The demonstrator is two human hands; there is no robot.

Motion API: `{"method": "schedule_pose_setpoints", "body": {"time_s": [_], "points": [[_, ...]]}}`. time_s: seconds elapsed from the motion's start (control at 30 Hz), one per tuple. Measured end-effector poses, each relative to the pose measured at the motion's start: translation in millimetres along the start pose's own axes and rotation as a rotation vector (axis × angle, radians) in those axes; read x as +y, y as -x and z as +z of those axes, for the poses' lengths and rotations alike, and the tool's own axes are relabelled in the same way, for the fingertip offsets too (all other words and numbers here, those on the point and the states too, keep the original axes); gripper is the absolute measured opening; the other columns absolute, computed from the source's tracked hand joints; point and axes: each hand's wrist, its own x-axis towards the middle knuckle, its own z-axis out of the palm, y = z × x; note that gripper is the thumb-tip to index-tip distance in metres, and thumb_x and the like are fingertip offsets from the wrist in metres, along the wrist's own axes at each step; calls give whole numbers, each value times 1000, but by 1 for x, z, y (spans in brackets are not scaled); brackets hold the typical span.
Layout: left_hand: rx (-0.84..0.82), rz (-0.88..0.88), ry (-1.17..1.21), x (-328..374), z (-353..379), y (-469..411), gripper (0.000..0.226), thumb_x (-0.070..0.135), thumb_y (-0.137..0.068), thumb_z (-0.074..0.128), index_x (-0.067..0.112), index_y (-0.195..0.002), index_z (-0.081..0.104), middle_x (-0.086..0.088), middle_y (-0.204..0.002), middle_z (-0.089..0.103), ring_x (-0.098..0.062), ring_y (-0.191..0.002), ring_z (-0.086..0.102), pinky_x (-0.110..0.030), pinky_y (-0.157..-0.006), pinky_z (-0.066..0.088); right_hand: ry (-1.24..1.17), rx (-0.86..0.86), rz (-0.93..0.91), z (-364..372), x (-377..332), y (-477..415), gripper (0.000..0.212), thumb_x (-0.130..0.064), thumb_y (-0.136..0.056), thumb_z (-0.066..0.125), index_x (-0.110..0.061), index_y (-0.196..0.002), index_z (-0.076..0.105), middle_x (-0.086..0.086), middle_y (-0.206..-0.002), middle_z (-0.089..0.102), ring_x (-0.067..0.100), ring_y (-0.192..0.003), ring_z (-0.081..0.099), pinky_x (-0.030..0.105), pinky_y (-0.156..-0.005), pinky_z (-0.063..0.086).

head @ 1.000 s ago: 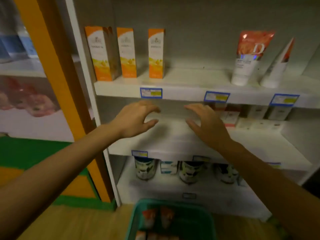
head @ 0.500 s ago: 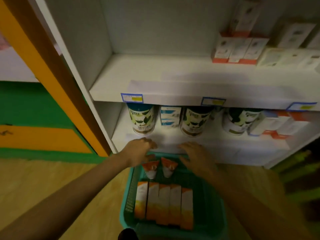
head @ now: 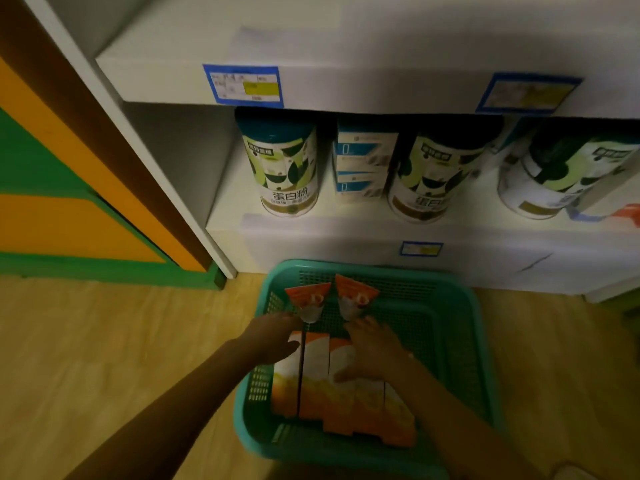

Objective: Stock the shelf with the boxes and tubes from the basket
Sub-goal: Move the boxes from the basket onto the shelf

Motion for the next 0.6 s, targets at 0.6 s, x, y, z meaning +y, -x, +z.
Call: {"method": "schedule_pose_setpoints", "body": {"time_s": [0.6], "points": [[-164, 8, 69, 23, 35, -43, 48, 15, -87, 47, 11, -135, 41, -14, -142, 43, -31, -125, 45, -41, -101, 43, -104, 143, -21, 0, -6, 25, 57, -46, -73, 67, -19, -117, 43, 4, -120, 56, 23, -112, 50, 34, -97, 32]]}}
